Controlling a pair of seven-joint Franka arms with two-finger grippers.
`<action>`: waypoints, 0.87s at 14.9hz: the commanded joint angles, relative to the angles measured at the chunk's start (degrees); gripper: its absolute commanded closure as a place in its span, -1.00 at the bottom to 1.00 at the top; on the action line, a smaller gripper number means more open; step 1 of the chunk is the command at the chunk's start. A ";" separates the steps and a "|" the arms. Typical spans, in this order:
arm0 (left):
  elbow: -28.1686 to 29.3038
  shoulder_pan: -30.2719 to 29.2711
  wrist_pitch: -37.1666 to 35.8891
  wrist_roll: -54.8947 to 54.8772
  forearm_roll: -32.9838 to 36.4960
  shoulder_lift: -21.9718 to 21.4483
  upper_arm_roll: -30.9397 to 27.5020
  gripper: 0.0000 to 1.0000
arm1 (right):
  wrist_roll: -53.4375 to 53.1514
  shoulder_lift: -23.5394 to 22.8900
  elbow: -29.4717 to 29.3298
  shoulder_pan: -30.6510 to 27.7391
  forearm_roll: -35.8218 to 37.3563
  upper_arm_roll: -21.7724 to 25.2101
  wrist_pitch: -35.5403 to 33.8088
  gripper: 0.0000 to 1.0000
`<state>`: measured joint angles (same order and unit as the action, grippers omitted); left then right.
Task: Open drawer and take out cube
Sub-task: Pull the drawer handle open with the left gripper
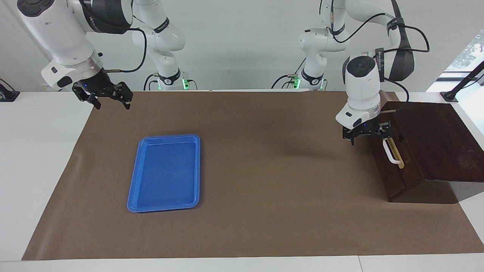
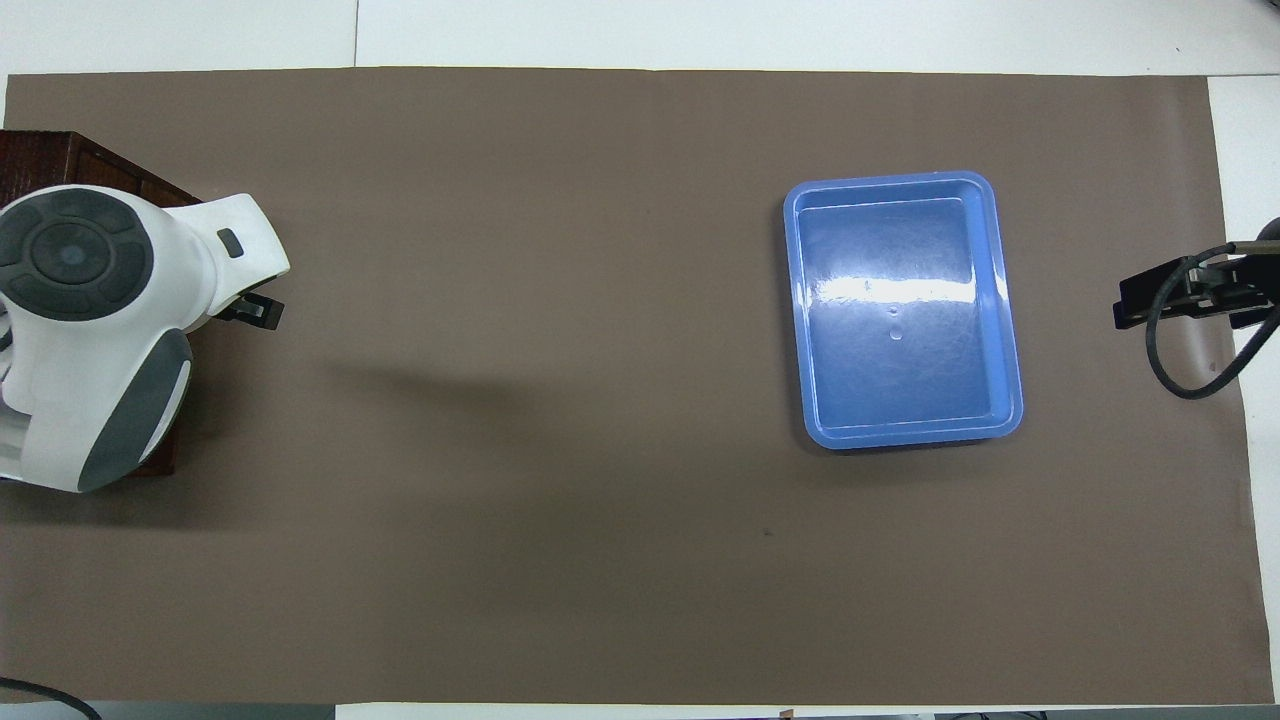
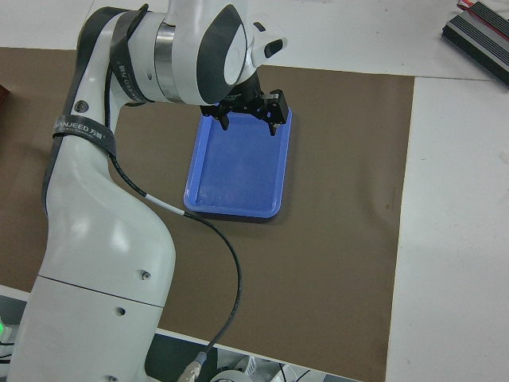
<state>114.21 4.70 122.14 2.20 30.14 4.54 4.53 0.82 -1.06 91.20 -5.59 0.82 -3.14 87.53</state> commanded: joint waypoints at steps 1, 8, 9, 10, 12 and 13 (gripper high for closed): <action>3.74 -4.60 5.55 -0.70 1.15 -0.85 0.30 -1.00 | 1.64 0.71 0.47 -1.01 0.15 -0.63 0.63 -1.00; 9.54 -8.66 13.11 -0.70 1.15 -0.85 0.31 -1.00 | 1.90 0.79 0.73 -0.83 0.15 -0.63 1.42 -1.00; 10.50 -8.66 13.99 -0.35 1.15 -0.85 0.31 -1.00 | 1.81 0.79 0.82 -0.83 0.15 -0.63 1.42 -1.00; 10.86 -8.49 14.87 0.00 1.15 -0.68 0.31 -1.00 | 1.81 0.88 1.26 -0.92 0.06 -0.63 1.42 -1.00; 10.69 -6.30 15.05 3.67 1.06 -0.50 0.48 -1.00 | 1.73 1.23 1.79 -0.92 -0.03 -0.63 1.33 -1.00; 10.51 -4.11 14.97 5.61 0.71 -0.41 0.48 -1.00 | 1.73 1.32 1.88 -0.92 -0.03 -0.63 1.33 -1.00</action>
<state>122.98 -2.93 135.57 3.28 30.28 5.09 4.77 0.83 -1.06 91.49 -5.59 0.82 -3.21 88.34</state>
